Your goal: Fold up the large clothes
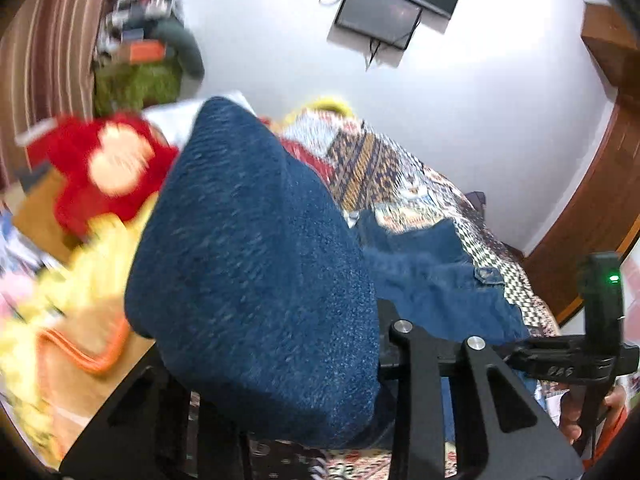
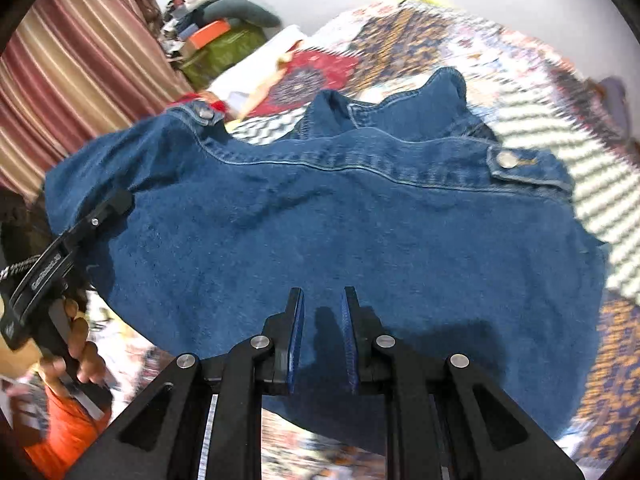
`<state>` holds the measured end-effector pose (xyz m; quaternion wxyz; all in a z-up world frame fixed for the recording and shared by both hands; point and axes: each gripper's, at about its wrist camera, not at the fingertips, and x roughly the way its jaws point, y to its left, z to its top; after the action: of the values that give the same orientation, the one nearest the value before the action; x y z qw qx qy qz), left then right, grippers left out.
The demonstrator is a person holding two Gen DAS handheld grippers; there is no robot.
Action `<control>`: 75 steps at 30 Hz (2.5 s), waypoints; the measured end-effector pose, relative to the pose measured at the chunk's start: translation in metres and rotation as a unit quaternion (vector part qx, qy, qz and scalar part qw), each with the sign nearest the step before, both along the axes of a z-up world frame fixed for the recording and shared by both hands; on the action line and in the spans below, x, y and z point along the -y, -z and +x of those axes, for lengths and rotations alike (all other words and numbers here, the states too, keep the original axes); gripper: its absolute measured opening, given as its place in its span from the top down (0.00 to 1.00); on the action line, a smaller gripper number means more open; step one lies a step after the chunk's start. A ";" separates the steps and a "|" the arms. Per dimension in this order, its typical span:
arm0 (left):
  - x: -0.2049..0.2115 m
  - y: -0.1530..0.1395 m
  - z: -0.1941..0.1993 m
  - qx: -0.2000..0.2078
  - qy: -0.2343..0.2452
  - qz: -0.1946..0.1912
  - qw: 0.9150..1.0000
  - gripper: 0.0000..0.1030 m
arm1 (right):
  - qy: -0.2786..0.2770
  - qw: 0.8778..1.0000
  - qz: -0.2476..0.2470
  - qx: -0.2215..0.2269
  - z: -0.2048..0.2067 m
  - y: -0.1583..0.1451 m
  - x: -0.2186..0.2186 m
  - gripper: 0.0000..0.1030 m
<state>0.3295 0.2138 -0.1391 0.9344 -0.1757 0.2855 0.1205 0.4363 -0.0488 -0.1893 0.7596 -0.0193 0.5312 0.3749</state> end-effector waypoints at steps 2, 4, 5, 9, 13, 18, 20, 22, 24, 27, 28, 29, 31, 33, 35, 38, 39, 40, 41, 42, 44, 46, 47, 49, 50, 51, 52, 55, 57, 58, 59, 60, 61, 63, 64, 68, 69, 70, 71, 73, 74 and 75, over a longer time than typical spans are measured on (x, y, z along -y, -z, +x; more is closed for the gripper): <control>0.004 -0.011 -0.005 0.003 0.000 0.025 1.000 0.68 | -0.021 0.999 -0.003 -0.029 -0.007 0.012 -0.021 0.87; 0.009 -0.018 -0.011 0.006 0.006 0.047 0.999 0.68 | -0.042 0.998 -0.012 -0.051 -0.016 0.028 -0.042 0.87; 0.012 -0.020 -0.010 0.007 0.010 0.053 0.999 0.68 | -0.049 0.997 -0.018 -0.054 -0.021 0.036 -0.052 0.87; 0.034 -0.020 0.000 -0.003 0.029 0.085 0.996 0.70 | -0.052 0.996 -0.025 -0.074 -0.028 0.058 -0.072 0.87; 0.058 -0.021 0.010 0.001 0.050 0.107 0.993 0.70 | -0.048 0.990 -0.011 -0.134 -0.015 0.065 -0.065 0.87; 0.105 -0.042 0.024 0.025 0.097 0.138 0.985 0.71 | -0.014 0.989 0.012 -0.149 -0.003 0.044 -0.014 0.87; 0.125 -0.047 0.029 0.030 0.121 0.151 0.981 0.71 | 0.011 0.993 0.012 -0.117 0.000 0.025 0.021 0.87; 0.147 -0.050 0.035 0.033 0.145 0.164 0.975 0.71 | 0.042 0.996 0.006 -0.081 0.001 0.007 0.057 0.87; 0.175 -0.053 0.041 0.037 0.172 0.189 0.966 0.72 | 0.073 0.996 -0.002 -0.051 -0.002 -0.006 0.091 0.87; 0.211 -0.051 0.046 0.045 0.208 0.208 0.955 0.72 | 0.120 0.993 -0.020 -0.013 -0.012 -0.023 0.144 0.86; 0.221 -0.047 0.047 0.044 0.219 0.209 0.952 0.72 | 0.135 0.991 -0.024 -0.005 -0.018 -0.026 0.161 0.86; 0.231 -0.044 0.049 0.040 0.231 0.210 0.949 0.72 | 0.145 0.989 -0.024 -0.003 -0.022 -0.029 0.171 0.86; 0.250 -0.033 0.051 0.026 0.251 0.217 0.943 0.72 | 0.170 0.985 -0.023 -0.005 -0.031 -0.031 0.198 0.86; 0.272 -0.015 0.054 0.001 0.276 0.231 0.933 0.72 | 0.191 0.981 -0.018 -0.008 -0.042 -0.031 0.217 0.86; 0.286 0.002 0.054 -0.027 0.292 0.244 0.924 0.72 | 0.208 0.978 -0.015 -0.012 -0.055 -0.033 0.234 0.86; 0.301 0.026 0.052 -0.073 0.315 0.259 0.910 0.70 | 0.227 0.974 -0.004 -0.018 -0.065 -0.036 0.258 0.86; 0.304 0.033 0.048 -0.082 0.321 0.265 0.906 0.68 | 0.231 0.973 0.000 -0.020 -0.068 -0.037 0.263 0.86; 0.307 0.037 0.046 -0.088 0.327 0.268 0.902 0.63 | 0.234 0.972 0.002 -0.022 -0.067 -0.035 0.265 0.86; 0.309 0.042 0.043 -0.100 0.337 0.273 0.896 0.61 | 0.236 0.972 0.005 -0.022 -0.069 -0.034 0.267 0.86; 0.311 0.046 0.040 -0.110 0.343 0.278 0.890 0.59 | 0.236 0.971 0.006 -0.022 -0.071 -0.035 0.269 0.86; 0.316 0.052 0.032 -0.122 0.347 0.288 0.884 0.55 | 0.237 0.971 0.007 -0.022 -0.071 -0.036 0.271 0.86; 0.314 0.051 0.026 -0.129 0.351 0.277 0.885 0.46 | 0.235 0.972 0.010 -0.021 -0.073 -0.039 0.269 0.86; 0.312 0.049 0.022 -0.129 0.359 0.261 0.887 0.35 | 0.233 0.972 0.013 -0.018 -0.074 -0.041 0.267 0.86; 0.308 0.042 0.014 -0.132 0.370 0.224 0.892 0.11 | 0.226 0.974 0.015 -0.009 -0.078 -0.049 0.263 0.86; 0.303 0.035 0.009 -0.130 0.371 0.205 0.897 0.10 | 0.221 0.975 0.014 -0.004 -0.080 -0.053 0.260 0.86; 0.297 0.029 0.003 -0.126 0.370 0.191 0.900 0.10 | 0.216 0.976 0.013 0.002 -0.081 -0.057 0.256 0.86; 0.293 0.026 0.000 -0.125 0.367 0.186 0.903 0.10 | 0.209 0.978 0.011 0.010 -0.082 -0.062 0.251 0.86; 0.266 0.009 -0.011 -0.116 0.337 0.170 0.919 0.10 | 0.188 0.982 0.014 0.026 -0.081 -0.074 0.235 0.86; 0.246 0.000 -0.015 -0.112 0.315 0.158 0.929 0.09 | 0.173 0.984 0.018 0.035 -0.080 -0.080 0.221 0.86; 0.232 -0.004 -0.016 -0.112 0.299 0.154 0.935 0.08 | 0.163 0.986 0.019 0.040 -0.079 -0.083 0.212 0.86; 0.224 -0.006 -0.017 -0.112 0.287 0.153 0.939 0.07 | 0.155 0.987 0.017 0.045 -0.079 -0.086 0.203 0.86; 0.210 -0.009 -0.018 -0.110 0.268 0.153 0.945 0.07 | 0.147 0.988 0.013 0.052 -0.079 -0.088 0.194 0.86; 0.201 -0.010 -0.019 -0.109 0.256 0.153 0.948 0.07 | 0.138 0.989 0.008 0.061 -0.079 -0.090 0.185 0.86; 0.177 -0.009 -0.019 -0.112 0.221 0.156 0.956 0.06 | 0.117 0.990 -0.002 0.083 -0.080 -0.093 0.163 0.86; 0.169 -0.006 -0.017 -0.117 0.208 0.157 0.958 0.06 | 0.107 0.990 -0.009 0.092 -0.081 -0.093 0.153 0.86; 0.144 0.014 -0.013 -0.145 0.185 0.133 0.963 0.06 | 0.069 0.989 -0.071 0.114 -0.078 -0.074 0.110 0.86; 0.142 0.021 -0.012 -0.155 0.186 0.127 0.962 0.06 | 0.064 0.987 -0.091 0.116 -0.076 -0.066 0.103 0.87; 0.140 0.028 -0.008 -0.166 0.187 0.125 0.960 0.06 | 0.060 0.984 -0.119 0.122 -0.075 -0.056 0.096 0.87; 0.139 0.039 -0.006 -0.180 0.186 0.124 0.958 0.05 | 0.057 0.980 -0.138 0.128 -0.074 -0.048 0.094 0.87; 0.139 0.050 -0.007 -0.180 0.191 0.109 0.959 0.00 | 0.045 0.970 -0.192 0.143 -0.075 -0.028 0.087 0.87; 0.138 0.055 -0.008 -0.177 0.191 0.098 0.961 0.00 | 0.039 0.966 -0.210 0.143 -0.075 -0.018 0.088 0.87; 0.137 0.058 -0.009 -0.176 0.195 0.085 0.961 0.00 | 0.038 0.965 -0.219 0.142 -0.076 -0.010 0.090 0.87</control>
<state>0.3209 0.0769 -0.1976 0.8863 -0.0127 0.4628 -0.0110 0.3605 -0.1392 -0.1797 0.8183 -0.2179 0.4869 0.2140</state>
